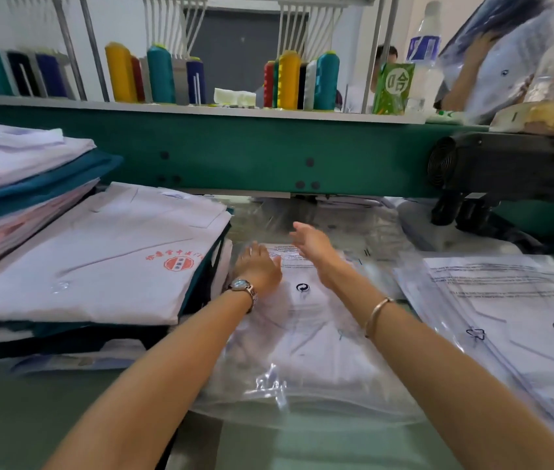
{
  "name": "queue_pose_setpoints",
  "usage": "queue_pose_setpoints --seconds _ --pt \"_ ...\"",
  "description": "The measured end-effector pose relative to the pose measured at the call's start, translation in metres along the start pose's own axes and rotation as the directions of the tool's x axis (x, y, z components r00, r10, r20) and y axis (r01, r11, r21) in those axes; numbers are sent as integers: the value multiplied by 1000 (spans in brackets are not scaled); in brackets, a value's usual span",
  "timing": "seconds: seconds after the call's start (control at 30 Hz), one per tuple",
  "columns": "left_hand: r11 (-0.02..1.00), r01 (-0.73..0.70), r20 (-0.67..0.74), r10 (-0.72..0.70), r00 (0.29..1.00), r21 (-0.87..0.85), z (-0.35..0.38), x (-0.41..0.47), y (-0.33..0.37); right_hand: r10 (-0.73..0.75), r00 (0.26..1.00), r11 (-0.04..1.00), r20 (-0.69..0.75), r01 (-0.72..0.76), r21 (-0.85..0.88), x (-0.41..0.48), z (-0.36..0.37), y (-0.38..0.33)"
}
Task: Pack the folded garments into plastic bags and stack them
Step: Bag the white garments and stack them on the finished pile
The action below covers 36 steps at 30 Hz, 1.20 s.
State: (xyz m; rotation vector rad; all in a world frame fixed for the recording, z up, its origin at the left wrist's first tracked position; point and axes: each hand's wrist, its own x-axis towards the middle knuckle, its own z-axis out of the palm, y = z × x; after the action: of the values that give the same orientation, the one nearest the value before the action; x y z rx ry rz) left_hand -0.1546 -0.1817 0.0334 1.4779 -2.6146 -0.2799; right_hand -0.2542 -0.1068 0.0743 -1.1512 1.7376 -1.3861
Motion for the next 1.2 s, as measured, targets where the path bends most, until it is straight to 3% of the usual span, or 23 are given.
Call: queue_pose_setpoints --seconds 0.07,0.13,0.23,0.33,0.37,0.47,0.63,0.97,1.07,1.2 --pt "1000 -1 -19 2 1000 15 10 13 -2 -72 997 963 -2 69 -260 17 9 15" --pt "996 -21 -75 27 997 83 22 21 -3 -182 982 835 57 185 -519 36 13 33" --pt "977 -100 -193 136 972 187 40 22 -4 -266 950 540 165 288 -791 55 7 67" --pt "971 -165 -219 201 955 172 53 24 -11 -304 919 244 250 329 -912 58 3 98" --pt "973 -187 -204 212 956 136 56 26 -14 -299 922 240 246 322 -916 58 3 103" --pt "971 -236 -203 223 953 -42 61 30 -22 -282 945 378 168 270 -886 60 4 105" --pt "935 -136 -253 51 966 -328 69 34 -42 -193 973 441 130 204 -874 57 5 104" --pt "927 -121 -313 4 950 -354 69 35 -42 -201 978 488 49 144 -861 55 0 102" --pt "932 -135 -320 21 947 -337 67 34 -43 -224 973 509 -55 68 -858 52 -11 106" --pt "941 -114 -302 13 953 -320 64 31 -42 -164 963 453 -215 -120 -883 47 -27 111"
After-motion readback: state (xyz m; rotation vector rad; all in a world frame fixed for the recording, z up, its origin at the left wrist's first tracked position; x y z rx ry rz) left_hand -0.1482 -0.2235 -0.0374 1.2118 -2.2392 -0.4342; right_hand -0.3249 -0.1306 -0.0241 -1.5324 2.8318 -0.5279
